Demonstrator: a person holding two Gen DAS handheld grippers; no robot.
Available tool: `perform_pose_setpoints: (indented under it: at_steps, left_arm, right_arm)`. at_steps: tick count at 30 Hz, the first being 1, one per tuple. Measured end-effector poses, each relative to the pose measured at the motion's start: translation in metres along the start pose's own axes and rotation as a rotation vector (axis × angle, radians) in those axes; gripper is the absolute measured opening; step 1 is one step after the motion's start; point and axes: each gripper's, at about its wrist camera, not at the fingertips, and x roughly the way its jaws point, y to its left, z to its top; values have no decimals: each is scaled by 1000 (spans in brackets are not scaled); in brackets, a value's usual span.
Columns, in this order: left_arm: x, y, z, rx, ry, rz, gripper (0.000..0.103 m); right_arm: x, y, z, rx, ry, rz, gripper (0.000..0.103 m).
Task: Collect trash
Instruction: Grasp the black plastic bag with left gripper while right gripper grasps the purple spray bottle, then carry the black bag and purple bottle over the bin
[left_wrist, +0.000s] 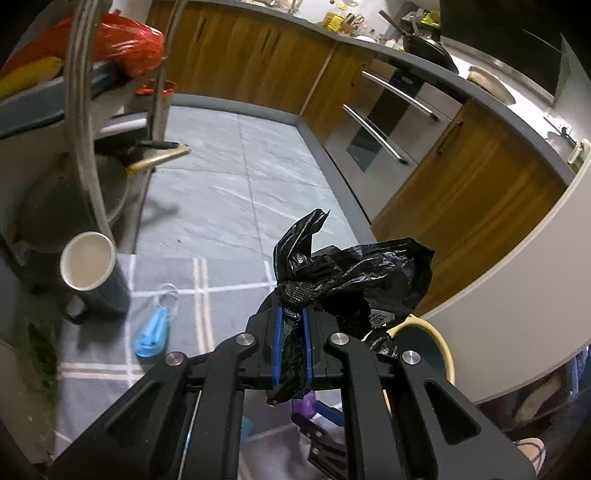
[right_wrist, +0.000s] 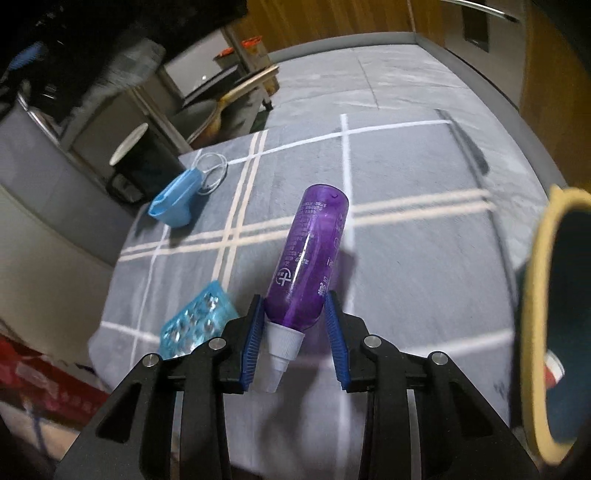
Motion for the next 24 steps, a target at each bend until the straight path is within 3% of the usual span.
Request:
perform_pose_setpoints:
  at_steps: [12, 24]
  left_arm:
    - [13, -57, -27, 91, 47, -72, 8]
    - [45, -111, -58, 194, 139, -122, 8]
  right_arm:
    - [-87, -50, -40, 117, -100, -11, 35]
    - [-143, -98, -62, 206, -209, -71, 35]
